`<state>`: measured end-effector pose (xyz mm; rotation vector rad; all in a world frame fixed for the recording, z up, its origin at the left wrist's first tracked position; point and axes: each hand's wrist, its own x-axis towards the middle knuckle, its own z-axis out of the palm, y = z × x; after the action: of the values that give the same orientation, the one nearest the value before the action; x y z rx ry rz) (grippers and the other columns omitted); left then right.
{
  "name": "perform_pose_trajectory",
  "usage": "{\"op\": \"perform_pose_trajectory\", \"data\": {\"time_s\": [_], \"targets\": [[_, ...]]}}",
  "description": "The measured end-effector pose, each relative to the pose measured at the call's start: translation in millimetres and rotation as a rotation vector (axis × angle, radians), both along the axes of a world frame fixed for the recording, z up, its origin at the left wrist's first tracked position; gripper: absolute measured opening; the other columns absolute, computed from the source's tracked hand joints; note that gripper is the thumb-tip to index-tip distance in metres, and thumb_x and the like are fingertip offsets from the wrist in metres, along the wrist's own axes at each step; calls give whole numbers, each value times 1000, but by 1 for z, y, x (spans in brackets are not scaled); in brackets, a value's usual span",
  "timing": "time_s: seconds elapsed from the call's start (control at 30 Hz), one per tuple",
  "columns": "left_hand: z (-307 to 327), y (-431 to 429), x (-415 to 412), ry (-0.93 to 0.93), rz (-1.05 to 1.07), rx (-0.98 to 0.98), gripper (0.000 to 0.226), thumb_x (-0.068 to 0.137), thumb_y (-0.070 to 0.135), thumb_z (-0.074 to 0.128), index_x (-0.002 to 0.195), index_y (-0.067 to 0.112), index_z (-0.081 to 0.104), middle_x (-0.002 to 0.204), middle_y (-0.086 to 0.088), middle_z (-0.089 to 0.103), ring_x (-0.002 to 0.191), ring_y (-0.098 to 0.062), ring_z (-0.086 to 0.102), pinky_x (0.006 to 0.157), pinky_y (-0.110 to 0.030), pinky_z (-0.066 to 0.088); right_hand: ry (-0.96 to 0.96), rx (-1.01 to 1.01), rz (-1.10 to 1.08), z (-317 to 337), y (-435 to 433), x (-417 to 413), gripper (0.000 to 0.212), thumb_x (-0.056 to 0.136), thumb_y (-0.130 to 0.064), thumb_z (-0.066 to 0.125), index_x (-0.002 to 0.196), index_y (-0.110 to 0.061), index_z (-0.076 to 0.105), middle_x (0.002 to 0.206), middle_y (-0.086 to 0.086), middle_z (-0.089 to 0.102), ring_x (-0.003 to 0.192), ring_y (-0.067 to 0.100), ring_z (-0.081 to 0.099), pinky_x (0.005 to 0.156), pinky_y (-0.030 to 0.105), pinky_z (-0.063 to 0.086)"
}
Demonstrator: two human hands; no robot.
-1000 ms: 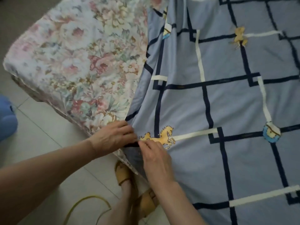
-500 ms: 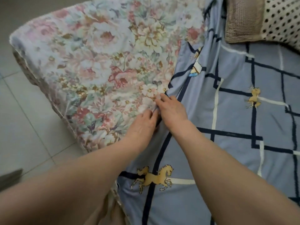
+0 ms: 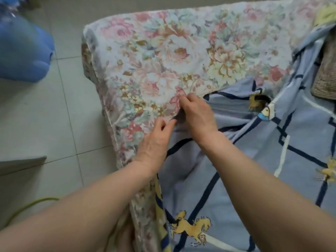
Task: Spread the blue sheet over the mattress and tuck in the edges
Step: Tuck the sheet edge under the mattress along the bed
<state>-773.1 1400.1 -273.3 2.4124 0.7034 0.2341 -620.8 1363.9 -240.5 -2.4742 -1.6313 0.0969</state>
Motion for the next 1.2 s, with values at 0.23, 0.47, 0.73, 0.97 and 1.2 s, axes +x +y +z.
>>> {"op": "perform_pose_trajectory", "data": {"time_s": [0.23,0.47,0.73,0.97,1.2], "targets": [[-6,72,-79,286,393,-84,38,93,63,25,121,40,36,99,-15,63,81,-38,57,73,-47,45,189,110,344,-57,159,-113,16,59,3,71,71,-3,61,79,18,60,79,35,56,61,38,48],[-25,89,-74,347,380,52,31,89,12,45,118,6,56,117,-14,53,107,-34,48,82,-42,46,268,-9,427,-70,157,-113,24,73,0,64,97,-5,63,112,18,59,103,34,53,86,40,45],[1,152,-16,208,275,182,38,81,12,65,118,10,55,129,-11,49,122,-29,45,96,-42,46,251,66,193,12,154,-45,61,73,10,63,131,-3,50,138,22,45,120,38,47,95,41,42],[23,247,114,76,65,191,65,72,-9,64,134,2,45,138,-21,44,126,-37,41,99,-43,42,19,-43,-82,18,204,75,45,80,2,55,123,-11,51,118,10,52,97,32,50,73,36,42],[5,304,195,182,-207,167,65,92,8,51,148,9,18,146,-13,34,135,-28,28,113,-36,25,29,-212,-120,-21,236,128,40,85,-9,52,125,-15,48,119,7,54,104,28,45,82,39,44]]}}
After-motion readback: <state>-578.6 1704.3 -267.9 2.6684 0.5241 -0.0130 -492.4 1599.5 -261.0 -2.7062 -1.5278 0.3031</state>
